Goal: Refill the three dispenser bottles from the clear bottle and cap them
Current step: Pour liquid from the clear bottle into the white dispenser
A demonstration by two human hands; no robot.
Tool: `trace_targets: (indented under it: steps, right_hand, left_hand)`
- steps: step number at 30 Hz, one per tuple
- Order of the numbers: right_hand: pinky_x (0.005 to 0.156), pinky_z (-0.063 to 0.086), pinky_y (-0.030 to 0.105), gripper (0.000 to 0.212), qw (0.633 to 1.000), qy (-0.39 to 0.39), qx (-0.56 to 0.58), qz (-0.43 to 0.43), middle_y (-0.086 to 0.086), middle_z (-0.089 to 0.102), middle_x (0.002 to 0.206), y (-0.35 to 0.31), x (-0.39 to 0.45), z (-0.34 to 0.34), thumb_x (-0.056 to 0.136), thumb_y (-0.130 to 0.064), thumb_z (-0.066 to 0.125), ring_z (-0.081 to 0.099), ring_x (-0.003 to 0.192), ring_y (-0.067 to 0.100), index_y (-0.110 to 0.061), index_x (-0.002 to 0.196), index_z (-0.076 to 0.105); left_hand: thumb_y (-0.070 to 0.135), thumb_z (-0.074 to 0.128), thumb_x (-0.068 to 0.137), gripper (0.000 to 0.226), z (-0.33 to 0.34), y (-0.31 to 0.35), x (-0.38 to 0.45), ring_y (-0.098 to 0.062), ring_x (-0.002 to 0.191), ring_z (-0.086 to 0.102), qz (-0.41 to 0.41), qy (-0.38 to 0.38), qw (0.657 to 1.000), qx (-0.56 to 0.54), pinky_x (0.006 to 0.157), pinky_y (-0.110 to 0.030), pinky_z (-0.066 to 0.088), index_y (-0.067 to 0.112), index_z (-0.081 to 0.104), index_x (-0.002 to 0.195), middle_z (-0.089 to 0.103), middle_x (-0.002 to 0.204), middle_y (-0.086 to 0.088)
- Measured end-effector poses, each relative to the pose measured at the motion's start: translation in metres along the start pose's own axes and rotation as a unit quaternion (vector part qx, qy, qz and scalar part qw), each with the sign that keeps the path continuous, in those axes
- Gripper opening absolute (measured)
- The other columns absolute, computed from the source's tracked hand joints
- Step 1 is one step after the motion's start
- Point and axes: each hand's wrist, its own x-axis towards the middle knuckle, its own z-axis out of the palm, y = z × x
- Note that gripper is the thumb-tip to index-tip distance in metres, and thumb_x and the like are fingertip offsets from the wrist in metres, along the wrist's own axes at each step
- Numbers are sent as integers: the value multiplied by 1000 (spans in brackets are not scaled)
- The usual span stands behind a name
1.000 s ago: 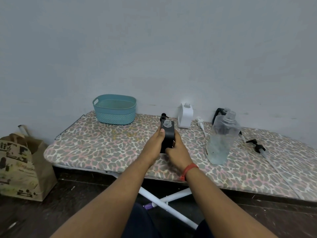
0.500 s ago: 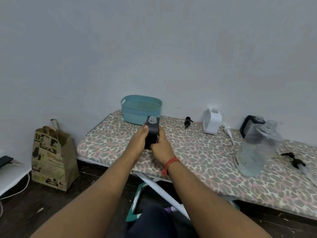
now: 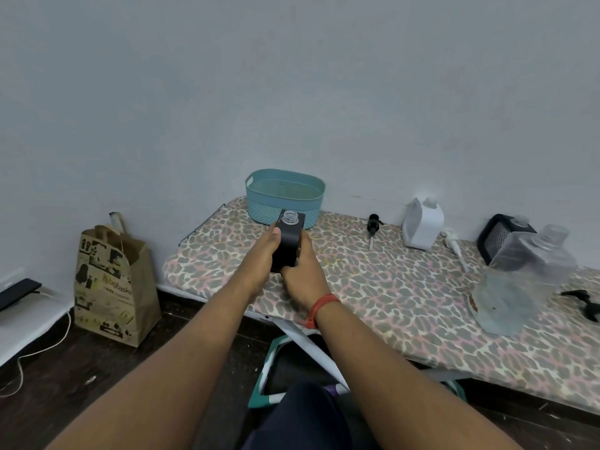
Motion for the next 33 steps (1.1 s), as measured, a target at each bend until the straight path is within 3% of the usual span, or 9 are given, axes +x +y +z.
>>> trace_targets:
  steps: [2,4,6,9,12,15,18,22,33]
  right_hand:
    - [105,48,43,79,1000,1,-18,-4,2,53,142,3,-1,-8,84,7,50,56,123,20,-32,150,30]
    - [110,43,45,81,999,12,-42,6,4,37,157,8,-1,-22,88,3,52,47,135,24,-28,156,21]
    - [108,47,45,83,998,28,-58,23,3,24,164,15,-1,-41,91,0,52,45,137,26,-29,159,13]
    - [106,49,44,80,994,67,-73,35,-1,18,166,25,-1,-77,95,-2,51,46,135,21,-30,159,12]
    - [107,46,50,76,988,116,-86,55,3,26,163,34,2,-112,94,-5,50,51,129,25,-28,158,16]
    - [111,42,50,74,980,159,-90,73,5,27,163,40,8,-144,94,-8,52,47,134,29,-25,158,18]
    - [113,39,48,71,976,188,-85,74,6,30,161,45,13,-170,93,-9,52,43,138,31,-20,157,21]
    - [113,39,47,71,966,238,-58,77,7,37,155,52,26,-198,91,-6,51,43,137,29,-16,155,24]
    - [104,48,48,70,935,317,50,151,10,48,144,86,92,-220,87,2,47,53,126,31,-16,152,27]
  left_hand:
    - [51,32,109,56,1,3,-5,-19,145,42,2,16,1000,-15,121,-43,34,31,31,161,44,159,-1]
    - [59,33,106,61,1,8,-12,-20,147,33,15,68,998,-13,119,-46,27,38,23,162,31,167,1]
    - [61,37,104,61,-1,13,-19,-14,143,32,57,130,990,12,110,-40,28,42,25,161,27,168,6]
    - [53,45,105,57,4,25,-23,2,143,36,149,172,973,33,116,-24,28,37,34,159,36,162,16]
    - [43,50,103,56,28,45,-24,31,117,42,233,167,954,85,94,4,34,30,40,156,45,143,33]
    - [46,49,103,57,74,64,-23,25,125,42,287,106,943,131,100,-2,37,34,38,157,40,144,37]
    - [52,46,103,60,129,70,-13,1,147,31,246,-2,956,157,120,-27,28,39,31,159,32,161,22]
    - [56,40,106,63,187,56,11,-4,147,28,99,-90,981,142,110,-24,21,38,21,162,25,168,10]
    - [55,33,108,65,256,26,81,-20,155,24,-42,-90,994,47,123,-43,22,28,17,164,20,170,3]
